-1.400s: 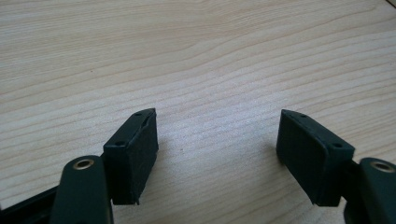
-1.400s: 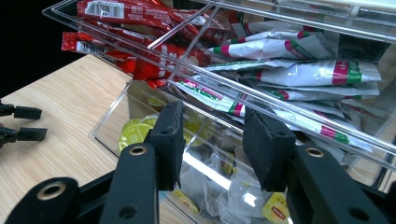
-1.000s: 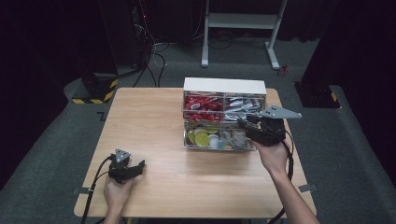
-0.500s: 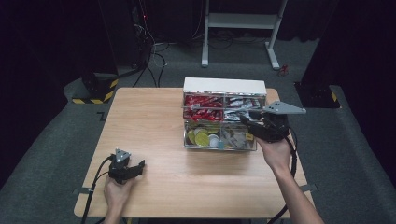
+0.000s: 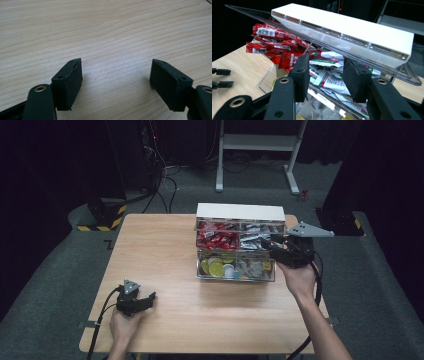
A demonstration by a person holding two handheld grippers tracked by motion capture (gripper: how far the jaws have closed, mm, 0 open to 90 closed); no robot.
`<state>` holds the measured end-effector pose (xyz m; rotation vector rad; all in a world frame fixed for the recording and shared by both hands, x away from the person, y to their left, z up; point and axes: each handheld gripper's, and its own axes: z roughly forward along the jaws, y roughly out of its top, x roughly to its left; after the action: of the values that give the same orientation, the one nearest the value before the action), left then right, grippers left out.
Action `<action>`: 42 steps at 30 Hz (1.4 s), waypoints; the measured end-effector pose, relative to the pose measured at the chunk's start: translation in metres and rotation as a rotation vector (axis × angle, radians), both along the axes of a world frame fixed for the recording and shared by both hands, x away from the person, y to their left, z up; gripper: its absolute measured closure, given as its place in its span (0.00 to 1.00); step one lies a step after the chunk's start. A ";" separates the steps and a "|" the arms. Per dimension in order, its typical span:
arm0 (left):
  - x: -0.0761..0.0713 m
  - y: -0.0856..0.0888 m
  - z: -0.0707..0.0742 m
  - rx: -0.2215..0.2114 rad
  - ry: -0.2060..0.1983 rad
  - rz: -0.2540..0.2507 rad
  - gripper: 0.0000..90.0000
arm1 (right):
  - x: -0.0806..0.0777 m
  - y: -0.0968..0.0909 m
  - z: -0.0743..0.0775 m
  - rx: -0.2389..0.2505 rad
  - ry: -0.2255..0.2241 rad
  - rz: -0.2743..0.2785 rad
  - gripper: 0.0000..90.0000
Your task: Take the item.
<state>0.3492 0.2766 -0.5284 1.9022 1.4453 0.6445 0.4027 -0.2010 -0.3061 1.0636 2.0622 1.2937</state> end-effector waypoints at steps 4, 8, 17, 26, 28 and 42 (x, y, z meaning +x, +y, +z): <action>0.000 0.000 0.000 0.000 0.000 0.000 0.29 | 0.001 0.000 0.003 0.004 -0.001 -0.004 0.63; 0.000 0.000 0.000 -0.006 0.003 -0.004 0.30 | 0.003 -0.002 0.006 0.008 -0.004 -0.011 0.63; 0.001 -0.001 0.010 -0.067 0.003 -0.050 0.35 | 0.006 -0.004 0.012 0.011 -0.015 -0.024 0.63; 0.005 -0.009 0.026 -0.110 -0.021 -0.117 0.36 | 0.009 -0.004 0.016 0.016 -0.019 -0.025 0.63; 0.006 -0.012 0.030 -0.116 -0.026 -0.128 0.36 | 0.009 -0.004 0.017 0.014 -0.016 -0.025 0.63; 0.013 -0.029 0.059 -0.181 -0.086 -0.249 0.40 | 0.013 -0.005 0.022 0.008 -0.025 -0.034 0.63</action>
<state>0.3627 0.2481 -0.4698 1.8493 1.1485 0.4551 0.4157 -0.2058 -0.2836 1.0767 2.0137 1.2935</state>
